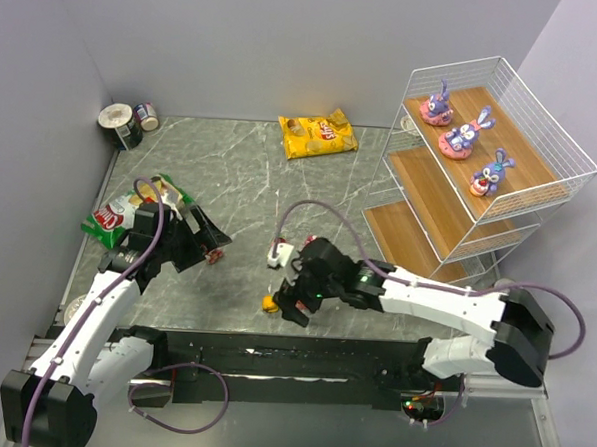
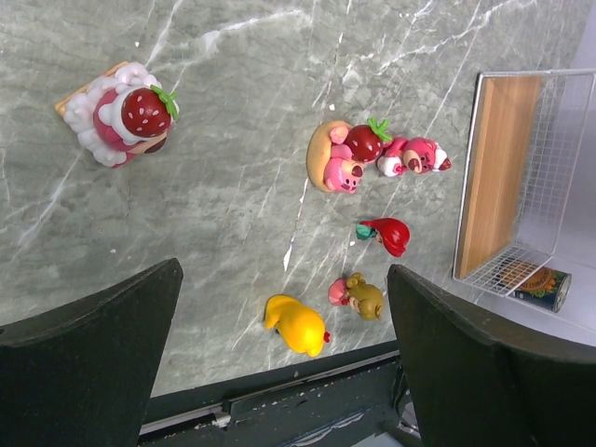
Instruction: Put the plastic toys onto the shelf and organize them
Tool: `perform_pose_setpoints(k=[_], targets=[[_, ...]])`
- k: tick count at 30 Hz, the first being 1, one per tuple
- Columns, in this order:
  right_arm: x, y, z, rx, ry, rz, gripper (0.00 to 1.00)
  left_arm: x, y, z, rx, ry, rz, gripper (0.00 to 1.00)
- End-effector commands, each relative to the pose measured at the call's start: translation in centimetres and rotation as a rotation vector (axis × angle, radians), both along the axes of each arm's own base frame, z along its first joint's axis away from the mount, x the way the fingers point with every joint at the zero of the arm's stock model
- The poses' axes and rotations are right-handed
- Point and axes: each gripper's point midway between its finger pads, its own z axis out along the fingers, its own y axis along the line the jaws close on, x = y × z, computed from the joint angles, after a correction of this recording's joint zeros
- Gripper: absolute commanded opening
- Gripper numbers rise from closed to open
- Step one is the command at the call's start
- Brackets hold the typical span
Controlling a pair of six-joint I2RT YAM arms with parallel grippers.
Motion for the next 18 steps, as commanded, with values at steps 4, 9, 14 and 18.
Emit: perform_pose_setpoints(k=[4,9,14,18], targets=[[0.2,6.2,-0.4,0.081,-0.097,0.077,0.84,0.5,0.1,0.7,0.012,-0.025,0.003,0.98],[1.2,7.5,-2.4,0.044,-0.130,0.069,0.82,0.5,0.4,1.0,0.033,-0.031,0.001,0.98],[2.7,8.3,-3.8,-0.018,-0.169,0.056,0.80,0.3,0.5,1.2,0.036,-0.035,0.002,0.98],[2.9,8.7,-4.8,-0.048,-0.167,0.074,0.76,0.2,0.5,1.5,0.037,-0.036,-0.002,0.98]])
